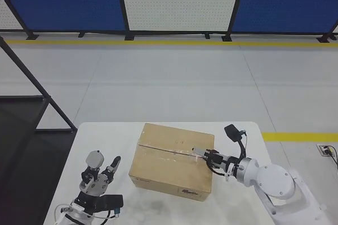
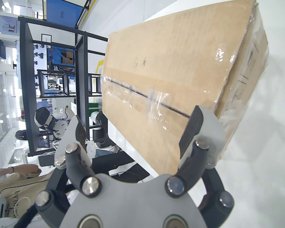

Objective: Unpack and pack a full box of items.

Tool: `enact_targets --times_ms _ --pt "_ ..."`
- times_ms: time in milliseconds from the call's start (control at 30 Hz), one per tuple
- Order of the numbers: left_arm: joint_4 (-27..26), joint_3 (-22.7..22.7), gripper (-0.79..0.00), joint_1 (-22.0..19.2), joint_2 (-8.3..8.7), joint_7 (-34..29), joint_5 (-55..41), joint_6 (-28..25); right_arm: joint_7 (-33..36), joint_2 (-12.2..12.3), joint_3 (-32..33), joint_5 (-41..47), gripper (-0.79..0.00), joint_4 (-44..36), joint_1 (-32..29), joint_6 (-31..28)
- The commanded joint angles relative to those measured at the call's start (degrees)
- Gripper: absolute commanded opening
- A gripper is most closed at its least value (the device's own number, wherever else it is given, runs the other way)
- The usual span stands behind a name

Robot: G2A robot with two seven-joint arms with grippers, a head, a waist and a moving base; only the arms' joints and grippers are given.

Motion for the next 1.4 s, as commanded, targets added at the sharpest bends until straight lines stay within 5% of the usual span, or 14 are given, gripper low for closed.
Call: enact_targets --times_ms 0,367,433,800,1100,1367 --pt "0.1 0.0 -0.197 0.0 0.04 0.0 -0.1 0.0 -0.8 0.0 0.0 -0.5 0.0 -1.0 -0.8 -1.4" --pt "1.1 -0.3 -0.151 0.1 0.19 1.5 -3.4 1.5 -4.7 0.1 1.0 0.3 0.0 -4.8 -5.1 -10.2" --pt "1.6 -0.9 0.0 0.2 0.22 2.2 -5.2 2.0 -5.2 0.1 1.5 2.3 0.0 -4.5 -5.6 -9.9" --pt "3.2 -2.0 0.0 0.7 0.44 4.2 -4.5 3.2 -6.6 0.0 1.6 1.8 0.0 -5.0 -6.4 -10.9" --pt "3.8 -2.7 0.0 -2.8 0.45 -8.3 -4.4 -2.5 -10.6 0.5 4.7 -0.3 0.0 -8.8 -11.5 -17.6" --pt "13.0 -1.8 0.0 -8.4 1.4 -5.6 1.9 -11.2 -11.5 0.6 6.8 -0.3 0.0 -10.5 -14.1 -19.3"
